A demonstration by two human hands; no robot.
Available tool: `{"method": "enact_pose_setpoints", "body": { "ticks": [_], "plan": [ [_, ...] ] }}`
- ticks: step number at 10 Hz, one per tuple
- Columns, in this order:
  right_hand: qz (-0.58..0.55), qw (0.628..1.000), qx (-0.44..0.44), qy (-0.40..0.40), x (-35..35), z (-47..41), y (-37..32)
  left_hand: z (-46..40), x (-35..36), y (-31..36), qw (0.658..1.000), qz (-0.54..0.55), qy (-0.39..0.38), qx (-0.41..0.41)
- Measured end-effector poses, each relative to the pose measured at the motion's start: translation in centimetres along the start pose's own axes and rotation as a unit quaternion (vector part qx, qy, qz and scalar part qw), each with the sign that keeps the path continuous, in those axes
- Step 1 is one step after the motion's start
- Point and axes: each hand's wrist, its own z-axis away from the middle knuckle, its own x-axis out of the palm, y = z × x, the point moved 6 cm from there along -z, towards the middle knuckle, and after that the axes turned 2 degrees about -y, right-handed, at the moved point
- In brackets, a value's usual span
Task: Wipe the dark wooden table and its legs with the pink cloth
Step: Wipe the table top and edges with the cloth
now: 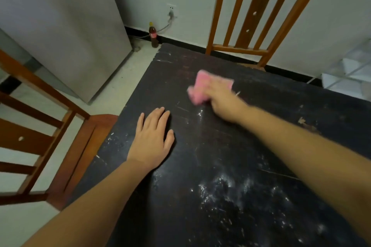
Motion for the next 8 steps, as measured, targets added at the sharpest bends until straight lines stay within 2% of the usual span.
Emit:
{"method": "enact_pose_setpoints", "body": {
  "ticks": [1, 2, 3, 4, 5, 6, 7, 8],
  "plan": [
    [-0.088, 0.99, 0.099, -0.053, 11.5, -3.5, 5.6, 0.1, -0.4, 0.0, 0.999, 0.05, 0.001, 0.005],
    [-0.057, 0.887, 0.399, 0.226, 13.0, -6.1, 5.6, 0.5, -0.8, -0.3, 0.996, 0.072, -0.01, 0.047],
    [-0.24, 0.96, 0.145, -0.001, 3.1, 3.3, -1.0, 0.6, -2.1, -3.2, 0.999, 0.022, 0.024, 0.027],
    [-0.034, 0.997, -0.066, -0.003, -5.1, 0.1, -2.5, 0.4, -3.3, -7.0, 0.994, 0.018, 0.028, -0.103],
    [-0.035, 0.995, 0.073, 0.065, -5.5, -6.7, 1.9, 0.7, -2.9, -8.0, 0.982, 0.08, -0.004, -0.172],
    [-0.004, 0.999, 0.023, 0.038, -1.2, -5.5, -1.6, 0.5, -2.9, -8.0, 0.98, 0.112, -0.002, -0.166],
    [-0.076, 0.986, -0.142, -0.039, 2.5, 2.6, -8.8, 0.7, -2.8, -8.8, 0.971, 0.155, -0.005, -0.182],
    [-0.107, 0.952, -0.226, -0.178, 5.5, 10.3, -12.9, 0.6, -2.7, -9.2, 0.962, 0.202, -0.002, -0.185]
  ]
}}
